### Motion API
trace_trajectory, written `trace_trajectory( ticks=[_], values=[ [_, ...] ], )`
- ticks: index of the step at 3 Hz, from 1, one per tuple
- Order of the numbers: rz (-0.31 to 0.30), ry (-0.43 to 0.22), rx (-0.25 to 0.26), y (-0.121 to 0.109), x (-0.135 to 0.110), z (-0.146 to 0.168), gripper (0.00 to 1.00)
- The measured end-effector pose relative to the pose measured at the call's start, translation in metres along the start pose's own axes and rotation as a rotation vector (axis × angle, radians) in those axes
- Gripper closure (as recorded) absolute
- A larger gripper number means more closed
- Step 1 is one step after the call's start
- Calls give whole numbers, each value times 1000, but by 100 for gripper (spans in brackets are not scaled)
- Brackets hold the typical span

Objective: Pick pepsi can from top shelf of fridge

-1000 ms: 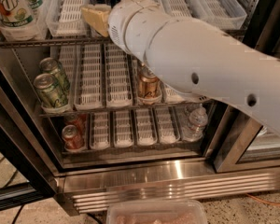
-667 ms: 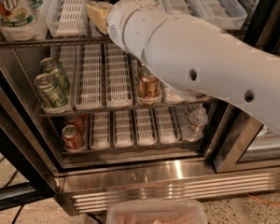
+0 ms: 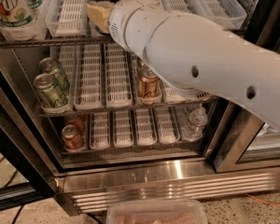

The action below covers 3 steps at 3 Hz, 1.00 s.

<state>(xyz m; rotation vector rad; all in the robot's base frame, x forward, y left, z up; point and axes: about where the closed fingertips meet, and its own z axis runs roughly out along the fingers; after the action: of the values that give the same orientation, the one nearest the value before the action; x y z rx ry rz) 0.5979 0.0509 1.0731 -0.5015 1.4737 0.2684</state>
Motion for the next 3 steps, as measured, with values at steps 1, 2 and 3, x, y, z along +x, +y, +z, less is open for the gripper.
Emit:
trace_trajectory(
  ticks=[1,2,3],
  values=[
    [0,0,0,0,0,0,100],
    [17,-1,-23,4,-6,0,100],
    [28,-37,-76,5,-42,0,100]
  ],
)
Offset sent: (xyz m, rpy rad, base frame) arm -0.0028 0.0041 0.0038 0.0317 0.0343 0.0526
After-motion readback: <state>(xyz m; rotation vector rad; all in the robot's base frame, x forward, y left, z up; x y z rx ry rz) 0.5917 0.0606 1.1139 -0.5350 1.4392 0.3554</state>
